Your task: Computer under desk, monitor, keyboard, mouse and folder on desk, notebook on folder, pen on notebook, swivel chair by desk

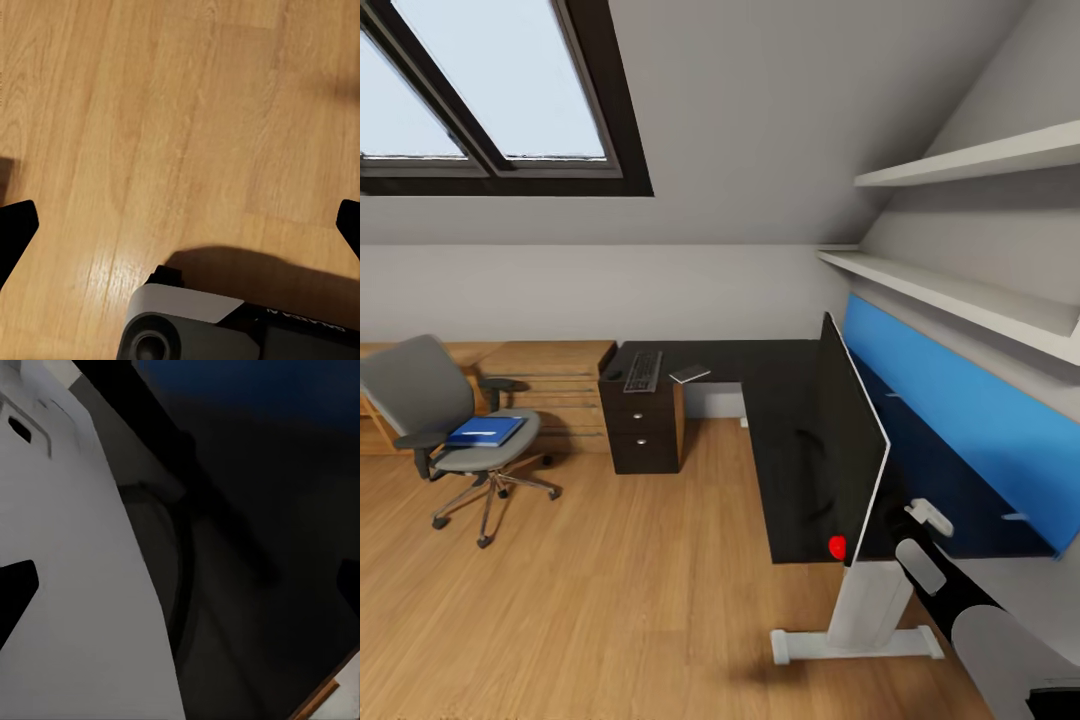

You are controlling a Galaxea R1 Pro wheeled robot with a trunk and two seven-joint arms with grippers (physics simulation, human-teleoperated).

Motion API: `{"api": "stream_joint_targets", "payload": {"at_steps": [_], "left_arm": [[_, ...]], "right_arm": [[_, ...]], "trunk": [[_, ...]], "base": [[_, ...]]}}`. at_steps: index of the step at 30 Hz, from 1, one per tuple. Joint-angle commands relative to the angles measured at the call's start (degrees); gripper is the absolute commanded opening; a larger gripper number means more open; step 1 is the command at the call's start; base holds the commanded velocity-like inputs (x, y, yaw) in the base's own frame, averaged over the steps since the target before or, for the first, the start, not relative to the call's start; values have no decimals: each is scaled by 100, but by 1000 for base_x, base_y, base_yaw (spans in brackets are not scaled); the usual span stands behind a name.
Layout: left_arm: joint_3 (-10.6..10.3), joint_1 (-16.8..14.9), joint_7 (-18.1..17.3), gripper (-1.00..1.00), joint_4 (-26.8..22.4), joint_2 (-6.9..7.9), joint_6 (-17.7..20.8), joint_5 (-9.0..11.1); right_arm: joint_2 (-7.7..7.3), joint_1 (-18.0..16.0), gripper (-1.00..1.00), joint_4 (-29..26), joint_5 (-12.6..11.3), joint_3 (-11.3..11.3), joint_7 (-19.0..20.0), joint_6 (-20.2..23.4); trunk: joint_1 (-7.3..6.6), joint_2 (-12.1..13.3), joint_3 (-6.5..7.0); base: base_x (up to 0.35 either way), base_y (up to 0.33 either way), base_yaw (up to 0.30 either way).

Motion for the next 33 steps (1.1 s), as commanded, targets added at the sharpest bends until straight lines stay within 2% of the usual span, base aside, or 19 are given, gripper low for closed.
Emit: {"api": "stream_joint_targets", "payload": {"at_steps": [1, 28, 33], "left_arm": [[-47, -8, 36, 100, 3, 3, -36, 60], [-46, -8, 36, 100, 3, 2, -36, 56], [-41, -8, 36, 100, 3, 8, -36, 56]], "right_arm": [[-6, -4, 100, -4, -51, 54, -27, -43], [22, -4, 100, 2, -51, 46, -33, -127], [21, -4, 100, 3, -49, 42, -33, -127]], "trunk": [[4, -13, -13], [4, -13, -13], [4, -13, -13]], "base": [[0, 0, 177], [0, 0, 271], [0, 0, 73]]}}
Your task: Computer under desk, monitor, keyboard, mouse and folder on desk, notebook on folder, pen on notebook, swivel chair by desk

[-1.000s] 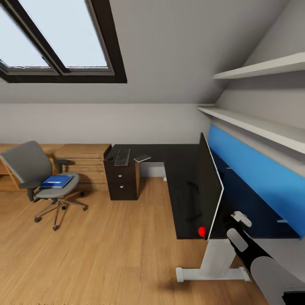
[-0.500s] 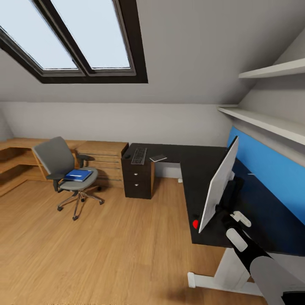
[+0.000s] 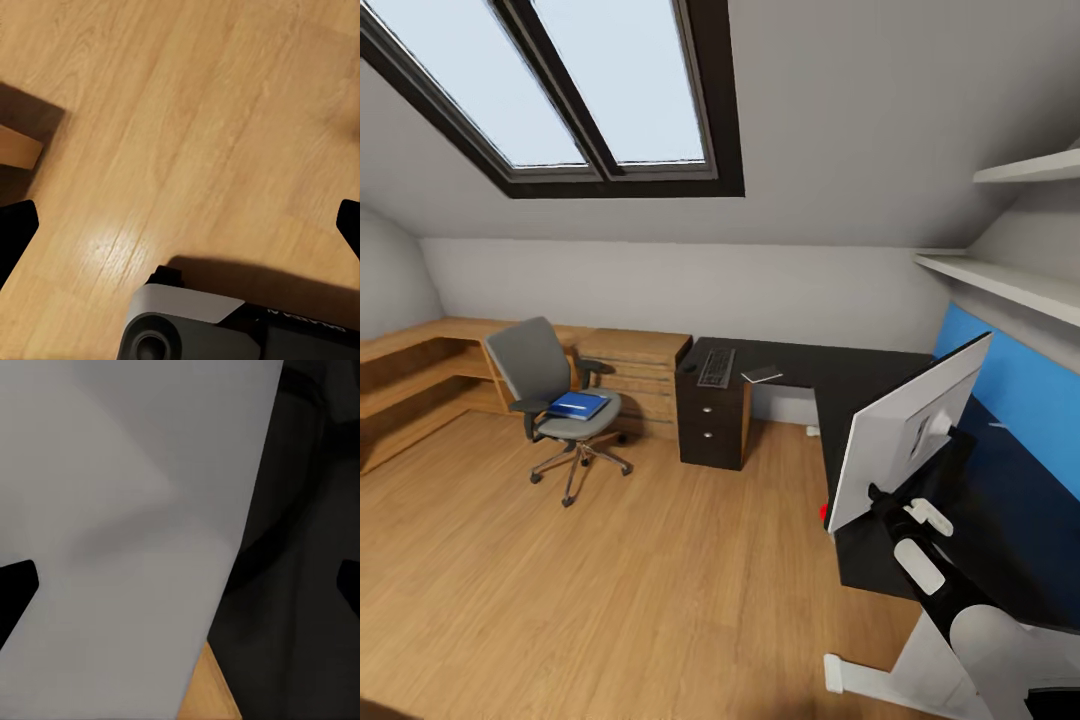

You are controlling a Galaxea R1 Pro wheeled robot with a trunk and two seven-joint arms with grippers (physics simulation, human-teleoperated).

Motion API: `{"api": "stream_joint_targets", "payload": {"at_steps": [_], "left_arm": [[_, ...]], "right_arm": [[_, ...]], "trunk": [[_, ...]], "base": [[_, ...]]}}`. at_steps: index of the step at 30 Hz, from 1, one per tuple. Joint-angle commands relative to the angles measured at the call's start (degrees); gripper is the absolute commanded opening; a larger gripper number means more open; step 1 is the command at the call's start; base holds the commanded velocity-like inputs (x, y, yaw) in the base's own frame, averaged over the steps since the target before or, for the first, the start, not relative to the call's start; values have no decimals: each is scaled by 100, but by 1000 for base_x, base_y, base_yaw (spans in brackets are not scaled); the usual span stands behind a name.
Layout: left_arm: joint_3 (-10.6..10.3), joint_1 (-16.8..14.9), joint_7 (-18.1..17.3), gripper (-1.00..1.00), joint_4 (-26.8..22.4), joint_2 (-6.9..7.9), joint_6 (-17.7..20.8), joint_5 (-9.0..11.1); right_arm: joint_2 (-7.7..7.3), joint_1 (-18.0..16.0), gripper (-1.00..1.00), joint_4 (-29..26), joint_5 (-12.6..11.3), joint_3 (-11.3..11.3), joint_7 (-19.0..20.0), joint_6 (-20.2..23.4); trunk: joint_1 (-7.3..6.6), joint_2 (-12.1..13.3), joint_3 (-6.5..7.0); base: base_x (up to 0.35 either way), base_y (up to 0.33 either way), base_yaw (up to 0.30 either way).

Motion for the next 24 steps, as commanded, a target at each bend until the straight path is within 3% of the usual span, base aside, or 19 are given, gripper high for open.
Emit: {"api": "stream_joint_targets", "payload": {"at_steps": [1, 18, 24], "left_arm": [[-44, -8, 36, 100, 1, 5, -35, 61], [-41, -8, 36, 100, 1, 7, -41, 61], [-44, -8, 36, 100, 1, 0, -36, 61]], "right_arm": [[-6, -5, 100, -2, -49, 54, -27, -27], [-6, -5, 100, 8, -26, 57, -27, -23], [-6, -5, 100, 15, 200, 57, -28, -25]], "trunk": [[4, -13, -13], [4, -13, 6], [4, -13, 7]], "base": [[0, 0, 19], [0, 0, -109], [-112, 0, -10]]}}
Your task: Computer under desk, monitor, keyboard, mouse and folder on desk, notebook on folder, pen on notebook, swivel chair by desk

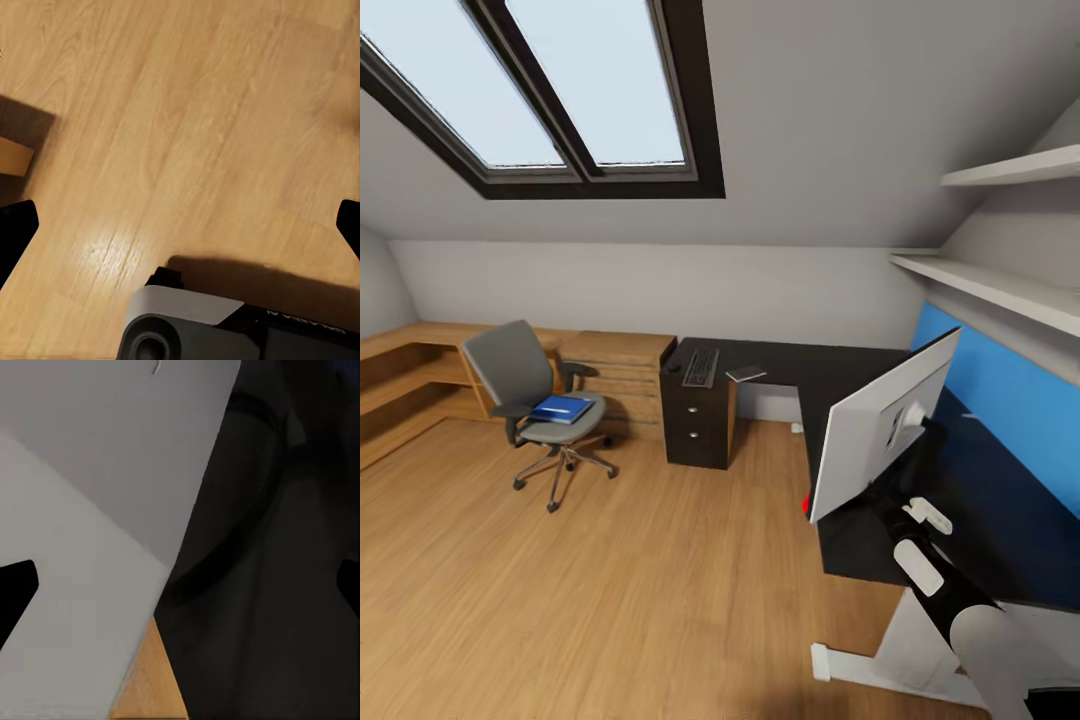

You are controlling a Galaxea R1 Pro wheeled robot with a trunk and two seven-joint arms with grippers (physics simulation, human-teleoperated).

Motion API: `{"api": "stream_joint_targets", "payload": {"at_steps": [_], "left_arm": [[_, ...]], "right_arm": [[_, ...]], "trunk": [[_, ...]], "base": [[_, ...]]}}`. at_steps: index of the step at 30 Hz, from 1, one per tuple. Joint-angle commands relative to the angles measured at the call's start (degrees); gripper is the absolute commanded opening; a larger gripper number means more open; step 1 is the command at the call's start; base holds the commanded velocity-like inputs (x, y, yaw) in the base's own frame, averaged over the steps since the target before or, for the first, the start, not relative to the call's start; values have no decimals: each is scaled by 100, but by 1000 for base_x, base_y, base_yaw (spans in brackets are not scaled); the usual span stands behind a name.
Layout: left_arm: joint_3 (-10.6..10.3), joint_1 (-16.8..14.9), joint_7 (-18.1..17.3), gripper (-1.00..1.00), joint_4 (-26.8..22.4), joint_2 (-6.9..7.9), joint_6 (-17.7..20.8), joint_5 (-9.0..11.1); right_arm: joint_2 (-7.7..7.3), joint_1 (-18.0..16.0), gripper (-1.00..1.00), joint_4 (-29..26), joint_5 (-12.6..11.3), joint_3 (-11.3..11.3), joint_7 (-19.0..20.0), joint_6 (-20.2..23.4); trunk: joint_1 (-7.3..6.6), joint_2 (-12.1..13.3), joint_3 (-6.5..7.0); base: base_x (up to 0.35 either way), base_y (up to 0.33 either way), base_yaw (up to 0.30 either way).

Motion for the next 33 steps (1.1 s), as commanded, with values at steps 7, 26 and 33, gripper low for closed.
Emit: {"api": "stream_joint_targets", "payload": {"at_steps": [7, 26, 33], "left_arm": [[-46, -7, 37, 100, 1, 2, -35, 62], [-40, -7, 37, 100, 1, 11, -42, 56], [-43, -7, 37, 100, 1, 6, -42, 53]], "right_arm": [[-6, -5, 100, 13, 113, 50, -33, -30], [78, -5, 100, 586, 3803, 79, -102, -875], [266, -5, 100, 1061, 3671, -139, -153, -989]], "trunk": [[1, -14, -14], [1, -14, -14], [1, -14, -14]], "base": [[-315, 0, -1], [-44, 0, 0], [0, 0, 0]]}}
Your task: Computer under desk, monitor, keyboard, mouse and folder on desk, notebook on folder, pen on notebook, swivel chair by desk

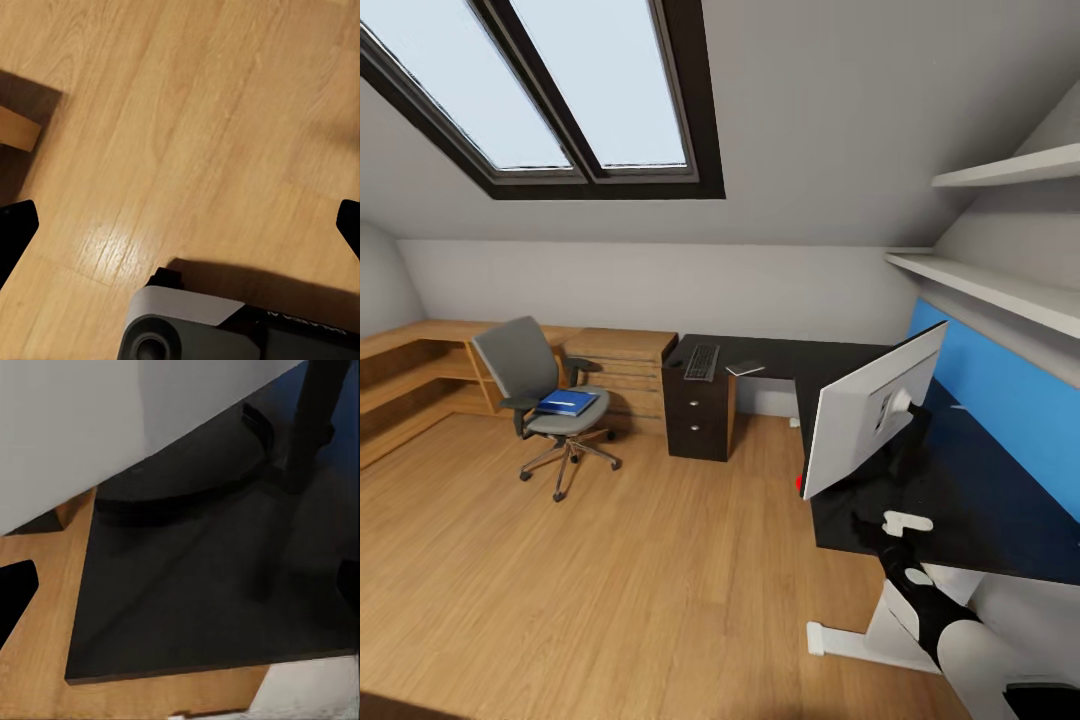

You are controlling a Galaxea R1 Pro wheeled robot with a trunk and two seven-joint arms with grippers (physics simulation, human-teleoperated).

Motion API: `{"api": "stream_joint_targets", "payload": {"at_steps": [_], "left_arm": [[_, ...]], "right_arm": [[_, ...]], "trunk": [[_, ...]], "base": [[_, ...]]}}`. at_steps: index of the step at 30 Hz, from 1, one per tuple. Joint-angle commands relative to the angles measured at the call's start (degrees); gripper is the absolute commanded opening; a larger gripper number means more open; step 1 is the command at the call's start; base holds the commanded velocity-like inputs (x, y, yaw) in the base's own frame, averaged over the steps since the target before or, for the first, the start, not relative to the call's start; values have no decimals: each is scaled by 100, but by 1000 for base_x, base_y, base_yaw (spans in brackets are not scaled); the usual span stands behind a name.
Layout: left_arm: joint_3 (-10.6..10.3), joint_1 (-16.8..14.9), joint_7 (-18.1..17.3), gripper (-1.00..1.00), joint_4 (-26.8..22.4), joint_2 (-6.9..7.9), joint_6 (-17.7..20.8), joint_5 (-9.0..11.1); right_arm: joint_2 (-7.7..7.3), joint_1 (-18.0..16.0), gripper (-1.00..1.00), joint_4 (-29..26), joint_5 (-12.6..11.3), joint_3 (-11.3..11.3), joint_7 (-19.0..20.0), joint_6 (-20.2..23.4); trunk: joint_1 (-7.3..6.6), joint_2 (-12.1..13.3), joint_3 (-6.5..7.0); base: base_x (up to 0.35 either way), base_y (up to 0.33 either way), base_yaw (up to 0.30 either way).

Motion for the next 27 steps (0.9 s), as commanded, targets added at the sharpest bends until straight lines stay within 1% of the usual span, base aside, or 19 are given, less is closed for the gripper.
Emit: {"api": "stream_joint_targets", "payload": {"at_steps": [1, 3, 5, 9, 12, 17, 24, 27], "left_arm": [[-50, -7, 36, 100, 1, 2, -36, 61], [-48, -7, 40, 100, 1, 2, -36, 60], [-40, -7, 43, 100, 1, 6, -37, 63], [-35, -7, 41, 100, 1, 13, -37, 67], [-33, -7, 39, 100, 1, 16, -37, 68], [-39, -7, 39, 100, 1, 9, -35, 61], [-41, -7, 43, 100, 1, 8, -37, 60], [-41, -7, 41, 100, 1, 8, -37, 60]], "right_arm": [[3, -3, 100, 133, -132, -29, -47, -54], [3, 6, 100, 294, -194, -64, -69, -153], [-3, 14, 100, 374, -218, -78, -82, -360], [-12, 18, 100, 411, -229, -83, -112, -623], [-11, 19, 100, 430, -228, -80, -223, -771], [-10, 20, 100, 438, -219, -79, -371, -845], [-7, 20, 100, 447, -202, -68, -378, -852], [10, 26, 100, 448, -186, -51, -383, -852]], "trunk": [[4, -13, -13], [4, -13, -13], [4, -13, -13], [4, -13, -13], [4, -13, -13], [4, -13, -13], [4, -13, -15], [4, -13, -16]], "base": [[0, 0, 0], [0, 0, 0], [0, 0, 0], [0, 0, 0], [0, 0, -11], [0, 0, -188], [0, 0, -248], [0, 0, -68]]}}
